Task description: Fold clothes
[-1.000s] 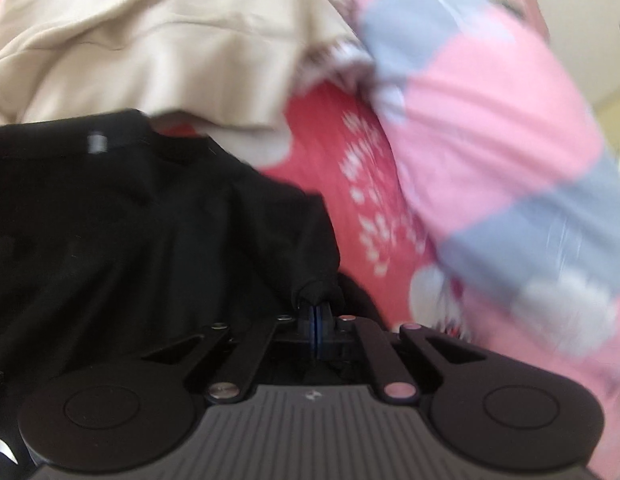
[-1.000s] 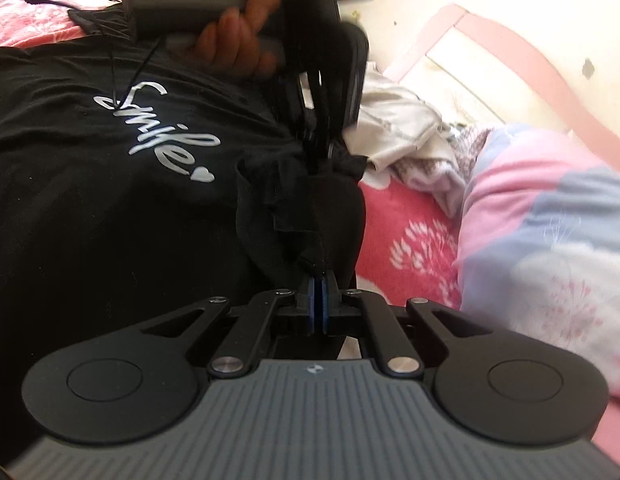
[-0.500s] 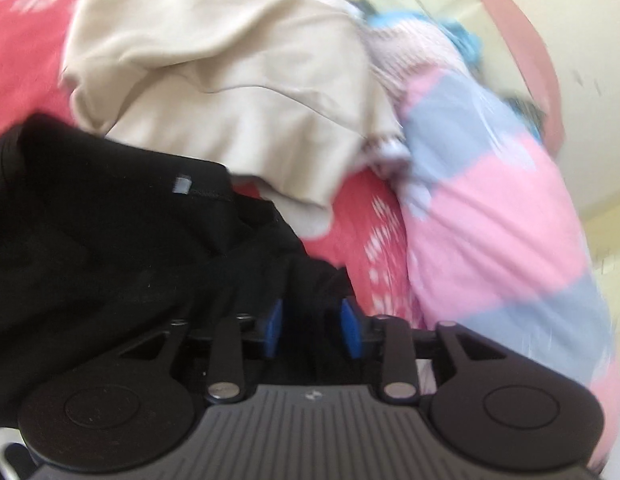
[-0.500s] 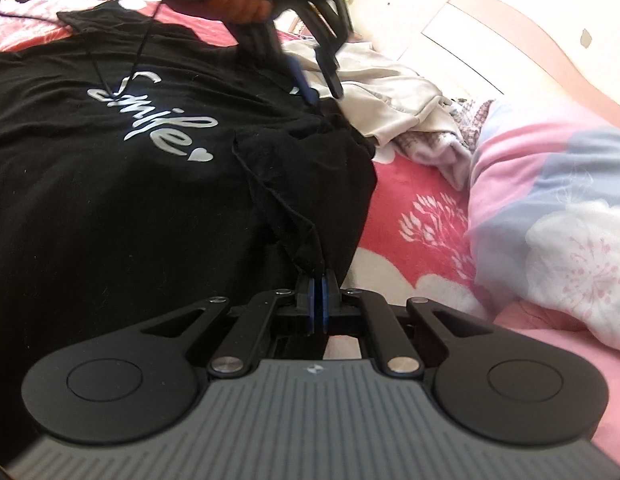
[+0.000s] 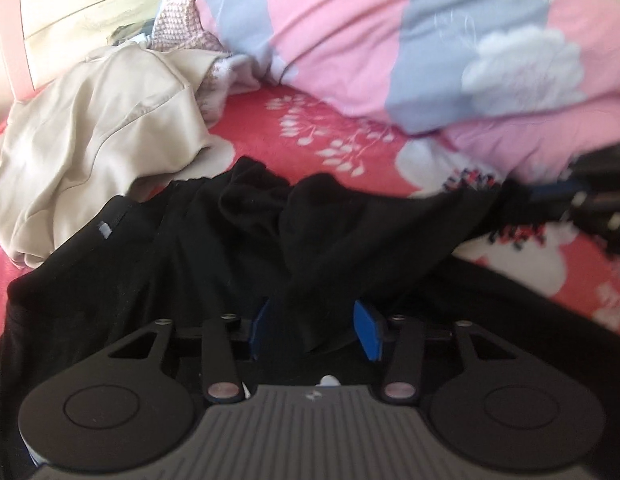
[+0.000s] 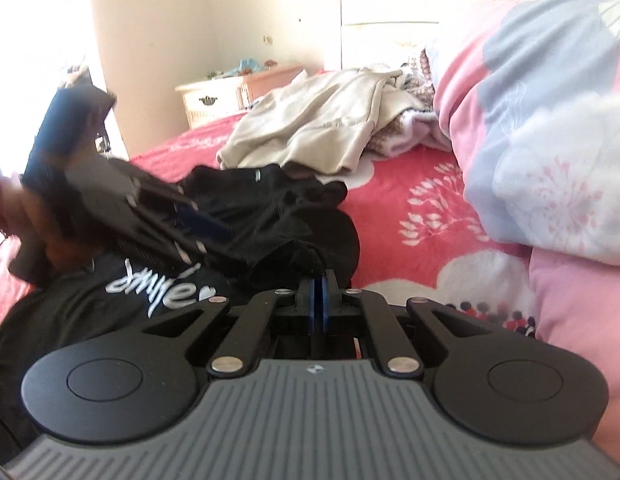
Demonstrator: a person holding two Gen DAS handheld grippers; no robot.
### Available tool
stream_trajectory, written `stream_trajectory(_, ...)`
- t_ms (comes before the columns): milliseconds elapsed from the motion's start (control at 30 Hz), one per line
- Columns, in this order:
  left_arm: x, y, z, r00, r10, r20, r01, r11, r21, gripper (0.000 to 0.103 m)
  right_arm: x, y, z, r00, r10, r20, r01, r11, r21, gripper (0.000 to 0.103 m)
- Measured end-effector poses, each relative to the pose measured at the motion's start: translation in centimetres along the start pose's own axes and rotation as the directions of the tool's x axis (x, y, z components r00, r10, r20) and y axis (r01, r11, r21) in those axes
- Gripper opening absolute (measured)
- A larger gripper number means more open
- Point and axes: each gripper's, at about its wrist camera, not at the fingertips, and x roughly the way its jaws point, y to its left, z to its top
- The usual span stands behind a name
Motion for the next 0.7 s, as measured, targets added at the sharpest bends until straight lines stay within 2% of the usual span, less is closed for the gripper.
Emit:
stream_trajectory(33, 0.0, -0.1, -0.2, 1.0, 0.002, 0.001, -0.002, 1.0, 0.006, 0.045, -0.1, 0.1, 0.1, 1.0, -0.004, 0.005, 0.004, 1.0, 0.0, 0.002)
stream_trajectory(100, 0.1, -0.2, -0.6, 1.0, 0.004, 0.003, -0.004, 1.0, 0.016, 0.035, -0.2, 0.1, 0.3, 1.0, -0.014, 0.013, 0.014, 1.0, 0.0, 0.002)
stream_trajectory(167, -0.5, 0.4, -0.4, 1.0, -0.013, 0.024, 0.015, 0.999, -0.051, 0.004, -0.4, 0.1, 0.4, 1.0, -0.018, 0.02, 0.017, 1.0, 0.007, 0.002)
stream_trajectory(333, -2.0, 2.0, 0.2, 0.995, -0.051, 0.083, 0.068, 0.974, -0.216, 0.002, -0.7, -0.4, 0.9, 0.998, -0.04, 0.05, 0.039, 0.999, 0.03, 0.002)
stream_trajectory(433, -3.2, 4.1, 2.2, 0.985, -0.082, 0.153, 0.133, 0.923, -0.361, 0.002, -1.1, -0.8, 1.3, 0.993, -0.094, 0.072, 0.091, 0.995, 0.038, 0.002)
stream_trajectory(533, -3.4, 5.2, 5.5, 0.967, -0.109, 0.232, 0.205, 0.874, -0.44, 0.002, -1.3, -1.3, 1.6, 0.978, -0.184, 0.099, 0.183, 0.983, 0.024, 0.002)
stream_trajectory(600, -2.7, 5.1, 8.1, 0.954, -0.125, 0.273, 0.243, 0.856, -0.456, 0.002, -1.2, -1.5, 1.7, 0.963, -0.249, 0.107, 0.249, 0.968, 0.011, 0.002)
stream_trajectory(700, -0.7, 3.5, 11.9, 0.945, -0.132, 0.298, 0.256, 0.866, -0.43, 0.002, -0.5, -1.6, 1.3, 0.934, -0.342, 0.108, 0.346, 0.938, -0.027, 0.002)
